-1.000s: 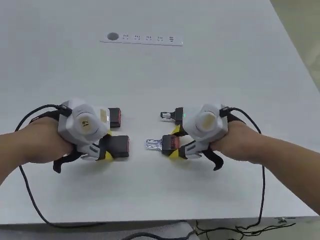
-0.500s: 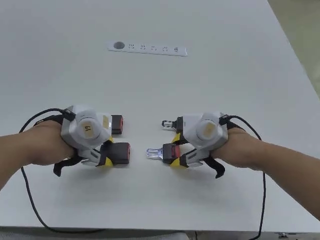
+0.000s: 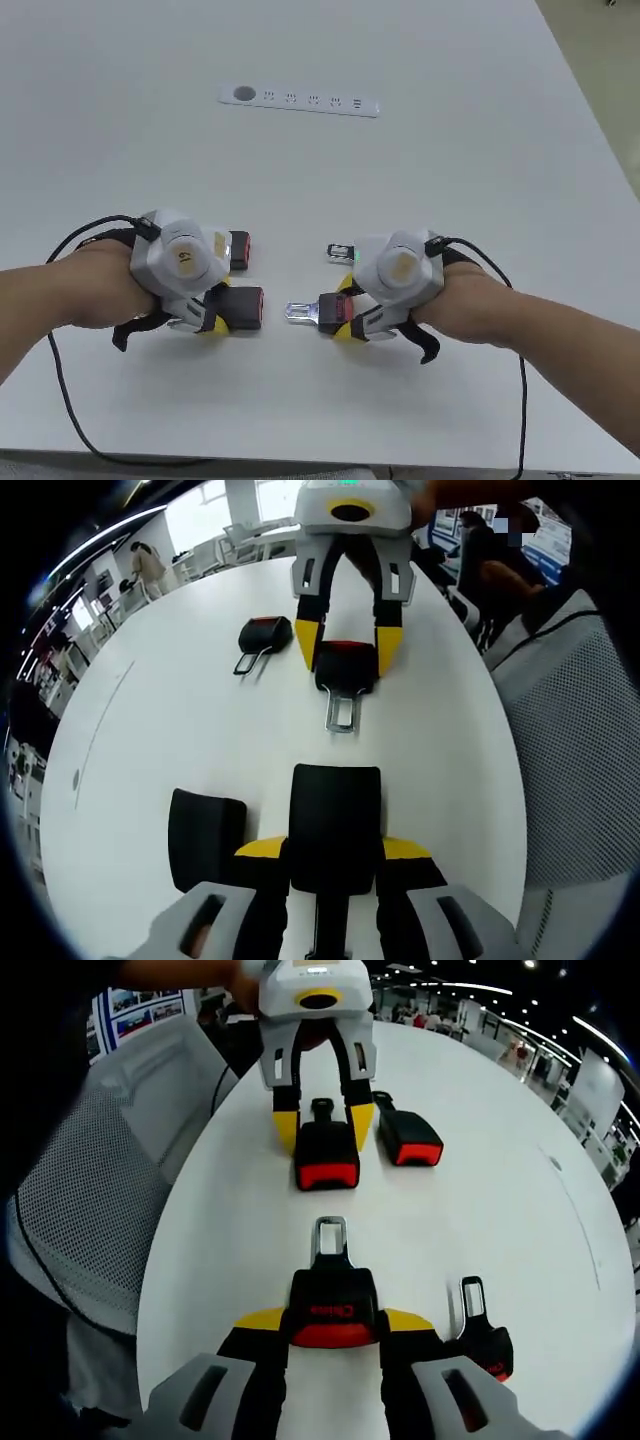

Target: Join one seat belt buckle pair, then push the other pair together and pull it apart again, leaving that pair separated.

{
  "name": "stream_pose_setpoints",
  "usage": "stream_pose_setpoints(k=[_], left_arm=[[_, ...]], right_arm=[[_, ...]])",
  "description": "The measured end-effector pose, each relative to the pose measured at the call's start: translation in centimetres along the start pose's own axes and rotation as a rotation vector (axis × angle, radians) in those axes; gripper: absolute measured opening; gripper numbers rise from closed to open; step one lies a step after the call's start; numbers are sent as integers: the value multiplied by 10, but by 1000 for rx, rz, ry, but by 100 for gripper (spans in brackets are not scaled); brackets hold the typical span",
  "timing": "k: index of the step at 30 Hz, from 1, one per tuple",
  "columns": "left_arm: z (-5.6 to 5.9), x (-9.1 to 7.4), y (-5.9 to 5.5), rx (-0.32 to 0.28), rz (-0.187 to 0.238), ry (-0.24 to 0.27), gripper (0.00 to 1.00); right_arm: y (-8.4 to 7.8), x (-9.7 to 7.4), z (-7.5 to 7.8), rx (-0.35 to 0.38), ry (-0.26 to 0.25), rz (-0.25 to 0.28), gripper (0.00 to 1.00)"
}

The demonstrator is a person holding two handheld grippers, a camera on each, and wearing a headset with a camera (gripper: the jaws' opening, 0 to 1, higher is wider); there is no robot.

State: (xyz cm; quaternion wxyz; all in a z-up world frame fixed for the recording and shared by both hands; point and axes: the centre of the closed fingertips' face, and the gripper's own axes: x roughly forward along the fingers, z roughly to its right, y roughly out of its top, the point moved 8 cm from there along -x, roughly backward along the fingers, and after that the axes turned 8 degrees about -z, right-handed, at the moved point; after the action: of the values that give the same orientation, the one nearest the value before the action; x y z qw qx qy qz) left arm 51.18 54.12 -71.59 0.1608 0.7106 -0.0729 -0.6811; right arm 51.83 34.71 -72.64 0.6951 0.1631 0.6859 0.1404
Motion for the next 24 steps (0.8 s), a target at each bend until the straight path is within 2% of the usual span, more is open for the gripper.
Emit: stream_pose_setpoints(k=[8,18,20,24], left_arm=[[0,1,0,-2,-7,3,34],[1,1,1,-7,-21,4,34],[0,2,0,-6,-22,3,34],[0,2,-1,-4,-18,3,34]], right_arm=[[18,7,0,3,-30,8,32],[28,14,-3,0,-28,16,32],[33,14,-5,9,-18,43,32],[33,18,-3,5,-14,51,32]])
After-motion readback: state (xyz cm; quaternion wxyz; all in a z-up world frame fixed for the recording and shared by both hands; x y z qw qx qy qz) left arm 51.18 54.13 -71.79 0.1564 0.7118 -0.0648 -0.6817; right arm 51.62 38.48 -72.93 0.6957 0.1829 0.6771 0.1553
